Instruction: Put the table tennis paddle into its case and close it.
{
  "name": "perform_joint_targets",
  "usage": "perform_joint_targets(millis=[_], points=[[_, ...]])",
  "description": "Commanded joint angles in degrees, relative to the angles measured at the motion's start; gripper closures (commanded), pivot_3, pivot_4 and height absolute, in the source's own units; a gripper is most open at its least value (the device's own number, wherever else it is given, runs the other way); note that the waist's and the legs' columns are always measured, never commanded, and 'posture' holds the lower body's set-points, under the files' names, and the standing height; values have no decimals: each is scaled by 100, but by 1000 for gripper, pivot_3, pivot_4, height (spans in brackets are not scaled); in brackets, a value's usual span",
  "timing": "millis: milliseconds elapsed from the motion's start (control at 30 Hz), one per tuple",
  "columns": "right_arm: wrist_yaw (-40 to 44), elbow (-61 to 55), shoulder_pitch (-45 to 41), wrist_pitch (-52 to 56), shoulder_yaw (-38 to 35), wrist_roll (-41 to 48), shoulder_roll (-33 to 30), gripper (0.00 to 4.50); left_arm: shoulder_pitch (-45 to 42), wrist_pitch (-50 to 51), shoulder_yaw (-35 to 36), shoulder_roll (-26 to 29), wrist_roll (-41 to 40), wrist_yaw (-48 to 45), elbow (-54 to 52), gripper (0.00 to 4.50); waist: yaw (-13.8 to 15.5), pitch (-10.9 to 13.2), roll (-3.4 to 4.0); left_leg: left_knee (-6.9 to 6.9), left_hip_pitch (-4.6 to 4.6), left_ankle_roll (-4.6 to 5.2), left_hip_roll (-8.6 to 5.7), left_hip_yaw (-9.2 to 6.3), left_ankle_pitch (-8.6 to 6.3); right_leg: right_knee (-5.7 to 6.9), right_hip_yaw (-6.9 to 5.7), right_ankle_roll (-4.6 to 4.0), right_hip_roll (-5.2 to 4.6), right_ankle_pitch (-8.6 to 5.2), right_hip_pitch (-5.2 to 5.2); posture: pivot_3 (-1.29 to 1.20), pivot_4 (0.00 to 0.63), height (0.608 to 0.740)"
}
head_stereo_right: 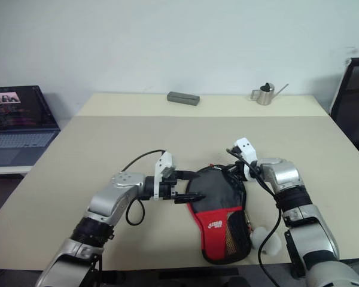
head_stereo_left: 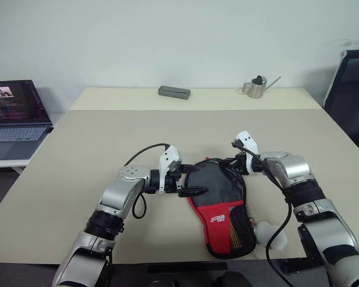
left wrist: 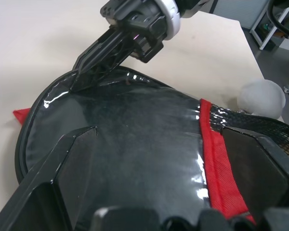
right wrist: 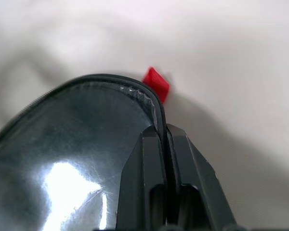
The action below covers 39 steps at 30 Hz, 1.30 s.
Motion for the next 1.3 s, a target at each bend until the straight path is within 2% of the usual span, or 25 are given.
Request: perform_joint_targets(millis=[33,233,467,567,933,1100,1300], points=[[-172,230,-334,-295,-159,-158,-36,4459,-9,-101,-17,-19,-10,23,-228,0,0,1,2,0,0,-1,0,0,1,0,0,-1,0,1,0,0,150,740],[-249,583,-470,-468,-250,-287,-100,4459,-5,-117,-48,-34,8,15,-228,0,1,2,3,0,0,-3,0,-1,7,2,0,-1,1,4,1,0,150,740],[-255,465,-450,-275,-280,-223,-22,4459,-19,-145,-65,-70,39,31,-180,0,2,3,4,0,0,-2,-1,-1,11,2,0,-1,1,6,1,0,150,740],[-337,408,-414,-188,-361,-157,28,3762,-8,-155,-84,-80,56,31,-188,0,1,3,5,0,0,-2,0,-1,11,2,1,-2,1,7,0,0,150,740],[-233,-669,-136,417,-762,102,-391,18,11,-265,-127,-66,139,30,-167,0,3,5,8,-1,-3,-2,0,-2,11,1,0,-2,1,7,-2,0,150,740],[711,-2671,633,1253,-980,942,-1380,18,-76,-426,-315,-103,278,-75,-119,0,58,8,12,0,-16,-1,0,-7,10,-6,-5,0,-1,6,0,0,150,740],[1216,-4485,1784,1929,-1530,1899,-2444,18,-323,-626,-636,-188,409,-367,0,0,146,13,2,0,-19,1,4,-1,8,-12,-7,13,-22,0,25,0,150,740]])
